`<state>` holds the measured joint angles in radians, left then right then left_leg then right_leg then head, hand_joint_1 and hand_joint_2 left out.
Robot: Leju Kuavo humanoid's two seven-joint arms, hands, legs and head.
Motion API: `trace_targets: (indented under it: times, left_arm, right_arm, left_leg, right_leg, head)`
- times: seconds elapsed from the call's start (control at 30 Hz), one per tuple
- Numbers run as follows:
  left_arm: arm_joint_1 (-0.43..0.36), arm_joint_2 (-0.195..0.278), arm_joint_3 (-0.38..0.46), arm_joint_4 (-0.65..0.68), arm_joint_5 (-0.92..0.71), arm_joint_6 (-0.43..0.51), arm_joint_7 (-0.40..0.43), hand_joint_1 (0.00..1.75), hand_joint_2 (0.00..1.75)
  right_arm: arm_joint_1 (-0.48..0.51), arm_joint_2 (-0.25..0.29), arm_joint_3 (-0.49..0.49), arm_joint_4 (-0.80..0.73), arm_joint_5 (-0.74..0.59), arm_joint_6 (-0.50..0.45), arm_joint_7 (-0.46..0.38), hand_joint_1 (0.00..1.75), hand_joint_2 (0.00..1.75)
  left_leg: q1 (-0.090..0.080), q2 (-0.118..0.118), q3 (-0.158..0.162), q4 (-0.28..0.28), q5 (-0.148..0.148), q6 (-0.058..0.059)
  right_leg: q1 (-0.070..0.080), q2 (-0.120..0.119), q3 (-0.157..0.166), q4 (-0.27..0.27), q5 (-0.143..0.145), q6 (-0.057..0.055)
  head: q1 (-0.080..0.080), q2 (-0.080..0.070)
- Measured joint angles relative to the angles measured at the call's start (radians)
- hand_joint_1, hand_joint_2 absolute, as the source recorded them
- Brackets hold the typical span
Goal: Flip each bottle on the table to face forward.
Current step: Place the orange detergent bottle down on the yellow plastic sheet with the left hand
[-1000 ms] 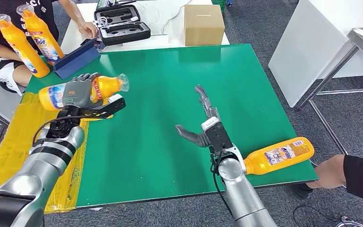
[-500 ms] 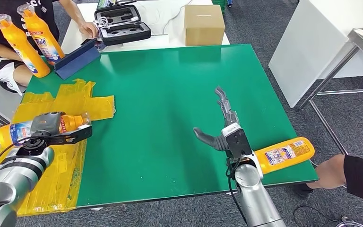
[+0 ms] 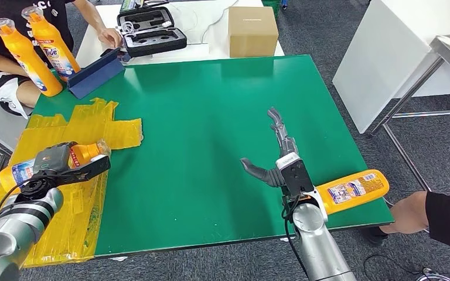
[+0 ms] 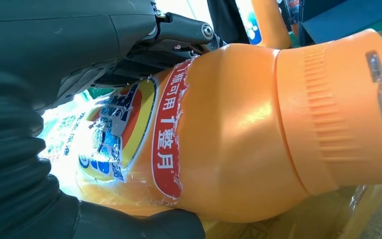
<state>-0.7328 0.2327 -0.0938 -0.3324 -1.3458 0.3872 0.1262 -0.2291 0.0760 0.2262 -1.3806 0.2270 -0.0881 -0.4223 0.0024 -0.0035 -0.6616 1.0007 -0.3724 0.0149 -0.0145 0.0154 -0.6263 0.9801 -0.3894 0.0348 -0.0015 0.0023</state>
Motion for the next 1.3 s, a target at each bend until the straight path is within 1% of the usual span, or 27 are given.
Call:
trace_targets:
  times: [0.27, 0.37, 0.53, 0.7, 0.93, 1.07, 1.1, 1.2, 1.23, 1.3]
  left_arm:
    - [0.000, -0.001, 0.010, 0.001, 0.000, 0.000, -0.001, 1.75, 1.75]
    - [0.001, -0.002, 0.015, 0.001, 0.012, 0.004, -0.020, 1.75, 1.75]
    - [0.015, -0.017, 0.065, 0.001, 0.076, 0.043, -0.133, 1.75, 1.75]
    - [0.030, -0.048, 0.136, -0.001, 0.147, 0.076, -0.265, 1.75, 1.75]
    - [0.043, -0.090, 0.195, -0.017, 0.197, 0.115, -0.377, 1.75, 1.75]
    - [0.048, -0.113, 0.202, -0.030, 0.195, 0.129, -0.398, 1.75, 1.75]
    - [0.049, -0.119, 0.202, -0.033, 0.192, 0.131, -0.401, 1.62, 1.75]
    - [0.052, -0.138, 0.201, -0.042, 0.176, 0.135, -0.398, 0.31, 1.75]
    - [0.052, -0.143, 0.200, -0.044, 0.172, 0.134, -0.392, 0.00, 1.75]
    - [0.055, -0.153, 0.200, -0.044, 0.167, 0.129, -0.382, 0.00, 1.75]
  right_arm:
    - [0.000, 0.000, 0.000, 0.000, 0.000, 0.000, 0.000, 0.00, 1.75]
    - [0.000, -0.001, 0.000, 0.000, 0.000, 0.000, 0.000, 0.00, 1.75]
    - [0.000, -0.003, 0.000, 0.003, 0.000, -0.001, 0.000, 0.00, 1.75]
    - [-0.003, -0.004, 0.000, 0.013, 0.000, -0.002, -0.001, 0.00, 1.75]
    - [-0.008, -0.004, 0.000, 0.029, 0.003, -0.003, -0.005, 0.00, 1.75]
    - [-0.012, -0.005, 0.000, 0.034, 0.006, -0.004, -0.006, 0.00, 1.75]
    - [-0.013, -0.005, 0.000, 0.035, 0.009, -0.005, -0.006, 0.00, 1.75]
    - [-0.014, -0.004, 0.000, 0.036, 0.017, -0.007, -0.006, 0.00, 1.75]
    - [-0.015, -0.004, 0.000, 0.037, 0.019, -0.007, -0.006, 0.00, 1.75]
    - [-0.018, -0.004, 0.000, 0.038, 0.022, -0.007, -0.006, 0.00, 1.75]
  left_leg:
    - [0.000, 0.000, 0.000, 0.000, 0.000, 0.000]
    - [0.000, 0.000, 0.000, 0.000, 0.000, 0.000]
    - [0.000, -0.001, 0.000, 0.000, 0.000, 0.000]
    - [0.000, -0.003, 0.000, 0.000, 0.000, 0.000]
    - [-0.001, -0.003, 0.000, 0.000, 0.001, 0.000]
    - [-0.001, -0.003, 0.000, 0.000, 0.001, 0.000]
    - [-0.001, -0.003, 0.000, 0.000, 0.001, 0.000]
    - [-0.001, -0.003, 0.000, 0.000, 0.001, 0.000]
    - [-0.001, -0.003, 0.000, 0.000, 0.000, 0.000]
    - [-0.001, -0.002, 0.000, 0.000, 0.000, 0.000]
  right_leg:
    - [0.000, 0.000, 0.000, 0.000, 0.000, 0.000]
    - [0.000, 0.000, 0.000, 0.000, 0.000, 0.000]
    - [0.000, -0.001, 0.000, 0.000, 0.000, 0.000]
    - [-0.001, -0.003, 0.001, 0.000, 0.000, 0.000]
    - [-0.001, -0.003, 0.001, 0.000, 0.000, 0.000]
    - [-0.001, -0.003, 0.001, 0.000, 0.000, 0.000]
    - [-0.001, -0.003, 0.001, 0.000, 0.000, 0.000]
    - [-0.001, -0.003, 0.001, 0.000, 0.000, 0.000]
    - [-0.001, -0.003, 0.001, 0.000, 0.000, 0.000]
    - [-0.001, -0.003, 0.001, 0.000, 0.000, 0.000]
  head:
    - [0.000, 0.000]
    - [0.000, 0.000]
    - [0.000, 0.000]
    - [0.000, 0.000]
    - [0.000, 0.000]
    - [0.000, 0.000]
    - [0.000, 0.000]
    - [0.000, 0.000]
    - [0.000, 0.000]
    - [0.000, 0.000]
